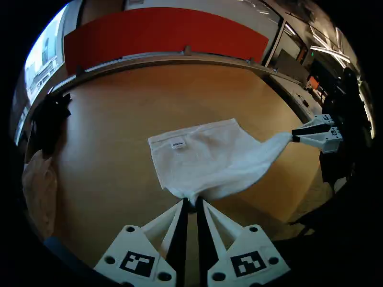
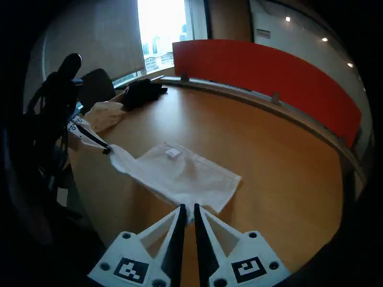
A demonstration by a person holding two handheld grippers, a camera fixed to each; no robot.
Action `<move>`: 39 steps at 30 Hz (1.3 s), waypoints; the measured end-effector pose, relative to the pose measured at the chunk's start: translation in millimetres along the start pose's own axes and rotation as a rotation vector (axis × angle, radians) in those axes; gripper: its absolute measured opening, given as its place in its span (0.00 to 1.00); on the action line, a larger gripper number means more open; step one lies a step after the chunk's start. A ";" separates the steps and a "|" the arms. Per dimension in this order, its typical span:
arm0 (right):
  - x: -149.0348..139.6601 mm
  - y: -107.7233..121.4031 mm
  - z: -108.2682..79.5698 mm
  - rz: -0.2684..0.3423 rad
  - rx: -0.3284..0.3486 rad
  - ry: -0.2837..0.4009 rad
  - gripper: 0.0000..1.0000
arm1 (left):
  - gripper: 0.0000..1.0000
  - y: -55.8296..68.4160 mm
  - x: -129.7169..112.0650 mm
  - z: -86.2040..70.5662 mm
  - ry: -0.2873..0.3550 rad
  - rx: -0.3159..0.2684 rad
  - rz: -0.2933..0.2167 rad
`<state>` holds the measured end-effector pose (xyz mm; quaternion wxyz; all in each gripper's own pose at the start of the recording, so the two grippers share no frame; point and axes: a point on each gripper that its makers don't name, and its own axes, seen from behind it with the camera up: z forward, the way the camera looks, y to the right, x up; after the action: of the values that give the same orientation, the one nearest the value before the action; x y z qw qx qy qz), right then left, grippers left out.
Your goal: Fold towel
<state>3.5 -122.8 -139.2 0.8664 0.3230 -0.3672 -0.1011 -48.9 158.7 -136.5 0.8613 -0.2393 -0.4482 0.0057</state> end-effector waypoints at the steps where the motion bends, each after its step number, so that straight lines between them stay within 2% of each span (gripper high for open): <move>1: 0.6 2.4 3.0 -0.003 0.000 -0.003 0.13 | 0.13 -0.8 3.0 3.0 0.002 0.000 -0.004; 8: 6.5 21.0 24.8 -0.010 -0.005 -0.014 0.13 | 0.13 -9.7 24.1 25.0 0.011 0.005 -0.040; 15: 10.0 43.4 50.0 0.001 -0.018 -0.027 0.12 | 0.13 -23.0 43.6 47.7 0.015 0.012 -0.119; 18: 8.6 50.6 59.9 0.010 -0.022 -0.041 0.11 | 0.13 -26.0 48.0 57.3 0.011 0.008 -0.135; 30: -8.9 66.3 89.7 0.044 -0.024 -0.081 0.11 | 0.13 -33.5 48.3 95.7 -0.020 0.015 -0.090; 39: -12.5 81.5 108.9 0.055 -0.034 -0.102 0.11 | 0.13 -46.7 40.3 120.0 -0.054 0.031 -0.089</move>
<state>-86.8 -107.7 -37.8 0.8544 0.2922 -0.4180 -0.0997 -127.4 175.2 -28.0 0.8518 -0.2055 -0.4814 -0.0189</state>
